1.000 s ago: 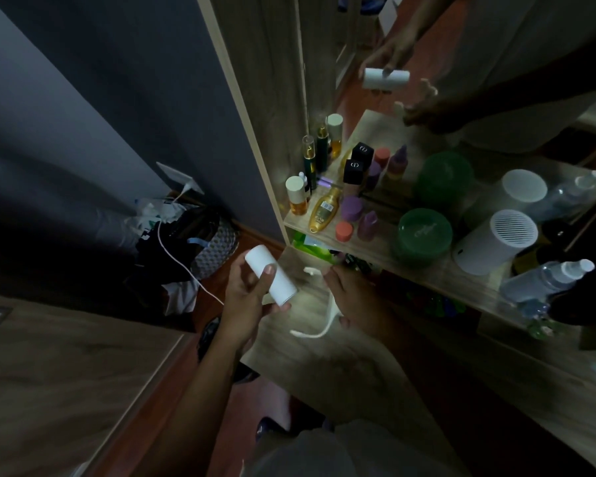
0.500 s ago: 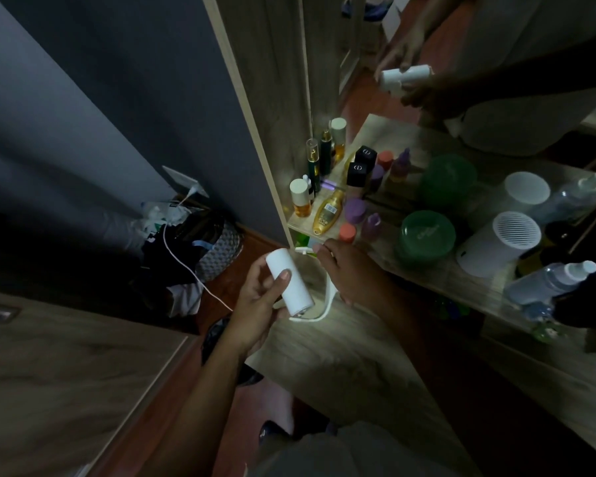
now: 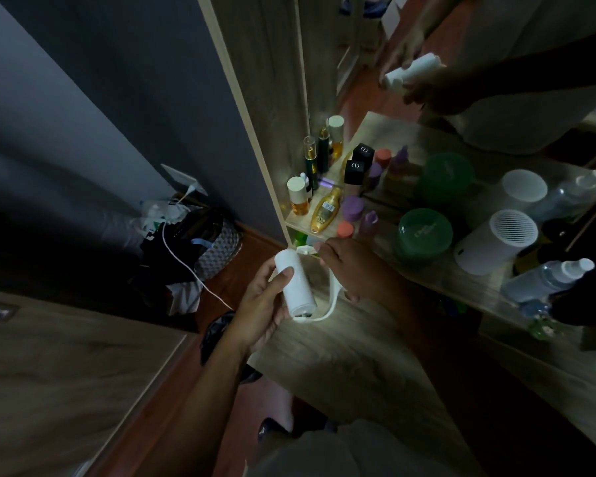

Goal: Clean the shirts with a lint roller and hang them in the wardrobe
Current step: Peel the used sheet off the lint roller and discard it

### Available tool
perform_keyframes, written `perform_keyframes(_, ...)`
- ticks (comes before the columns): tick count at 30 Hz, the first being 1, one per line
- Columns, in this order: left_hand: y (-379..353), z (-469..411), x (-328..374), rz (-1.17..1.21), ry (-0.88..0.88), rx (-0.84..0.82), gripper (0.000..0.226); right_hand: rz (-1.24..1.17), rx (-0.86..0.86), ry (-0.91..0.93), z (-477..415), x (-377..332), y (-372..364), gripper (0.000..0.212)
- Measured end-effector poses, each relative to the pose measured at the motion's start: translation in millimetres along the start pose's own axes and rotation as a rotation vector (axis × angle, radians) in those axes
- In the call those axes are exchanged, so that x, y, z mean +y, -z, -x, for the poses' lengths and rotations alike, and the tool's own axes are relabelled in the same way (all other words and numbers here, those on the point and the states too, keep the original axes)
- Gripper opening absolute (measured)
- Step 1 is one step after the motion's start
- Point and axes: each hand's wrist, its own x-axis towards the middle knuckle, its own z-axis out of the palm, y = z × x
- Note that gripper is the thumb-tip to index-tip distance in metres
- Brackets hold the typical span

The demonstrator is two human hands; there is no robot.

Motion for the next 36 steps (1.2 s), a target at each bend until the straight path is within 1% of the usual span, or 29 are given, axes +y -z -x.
perform_keyframes(2, -0.9, 0.0, 0.6, 0.025, 0.009, -0.004, 0.034, -0.023, -0.026, -0.015, -0.3, -0.8, 0.9, 0.096)
perform_keyframes(4, -0.7, -0.7, 1.2, 0.034, 0.012, -0.007, 0.034, -0.034, -0.002, -0.020, -1.0, 0.5, -1.1, 0.095)
perform_keyframes(6, 0.0, -1.2, 0.7, 0.033, 0.014, -0.018, 0.038, -0.007, 0.017, -0.015, -0.5, 4.8, -0.3, 0.101)
perform_keyframes(7, -0.1, -1.1, 0.5, 0.045, 0.016, -0.018, 0.038, -0.046, 0.010, -0.001, -1.1, 6.0, -2.4, 0.104)
perform_keyframes(8, 0.1, -0.9, 0.2, 0.060, 0.017, -0.016, 0.038, -0.038, 0.045, 0.026, -1.6, 5.8, -3.2, 0.104)
perform_keyframes(11, 0.1, -0.6, -0.4, 0.083, 0.010, -0.031, 0.039, 0.003, -0.004, -0.003, -5.6, 7.1, -11.1, 0.100)
perform_keyframes(12, -0.6, -0.2, 0.2, 0.084, 0.010, -0.036, 0.039, 0.012, 0.029, -0.019, -4.7, 7.8, -12.4, 0.099)
perform_keyframes(13, -1.4, 0.2, 0.9, 0.084, 0.012, -0.040, 0.039, -0.062, 0.031, -0.024, -4.1, 6.4, -11.5, 0.101)
perform_keyframes(15, -1.8, 0.5, 1.8, 0.076, 0.019, -0.034, 0.036, -0.091, 0.046, -0.021, -1.4, 0.0, -3.5, 0.104)
perform_keyframes(18, -2.3, 2.3, 4.1, 0.064, 0.023, -0.049, 0.038, -0.118, 0.067, -0.063, 0.8, -2.2, -2.8, 0.094)
perform_keyframes(20, -0.4, 2.4, 4.9, 0.052, 0.028, -0.053, 0.040, -0.187, 0.065, -0.076, -1.2, -1.8, -8.1, 0.096)
perform_keyframes(21, 0.1, 2.3, 5.9, 0.044, 0.027, -0.052, 0.041, -0.205, 0.033, -0.079, -1.9, -2.9, -11.9, 0.097)
perform_keyframes(24, 2.2, 0.7, 8.6, -0.057, 0.026, -0.090, 0.045, -0.294, 0.028, -0.136, -5.9, 0.6, -31.3, 0.100)
perform_keyframes(25, 2.5, 0.4, 10.8, -0.087, 0.034, -0.109, 0.047, -0.367, 0.016, -0.158, -2.4, -1.6, -25.4, 0.098)
perform_keyframes(26, 2.8, 0.0, 13.7, -0.096, 0.047, -0.125, 0.048, -0.478, 0.095, -0.193, 1.2, -4.1, -19.7, 0.086)
perform_keyframes(27, 3.2, -0.2, 16.7, -0.105, 0.055, -0.144, 0.049, -0.567, 0.094, -0.239, 3.0, -5.3, -17.5, 0.060)
perform_keyframes(28, 3.3, -0.5, 19.3, -0.121, 0.060, -0.161, 0.049, -0.525, 0.240, -0.233, 3.4, -2.0, -19.4, 0.030)
perform_keyframes(29, 2.7, -0.1, 21.9, -0.146, 0.059, -0.178, 0.047, -0.500, 0.306, -0.239, 2.3, 0.6, -24.3, 0.026)
perform_keyframes(30, 2.2, 0.3, 23.1, -0.167, 0.056, -0.192, 0.046, -0.468, 0.341, -0.194, 1.3, -1.4, -23.0, 0.033)
perform_keyframes(33, 1.2, 0.7, 22.9, -0.197, 0.059, -0.205, 0.043, -0.555, 0.371, -0.249, 0.7, -2.3, -26.2, 0.032)
perform_keyframes(34, 2.2, 0.0, 21.9, -0.201, 0.055, -0.209, 0.042, -0.556, 0.363, -0.241, 0.4, -3.6, -22.9, 0.032)
perform_keyframes(36, 1.9, 0.0, 22.2, -0.210, 0.048, -0.217, 0.042, -0.662, 0.342, -0.272, 1.5, -4.8, -19.8, 0.034)
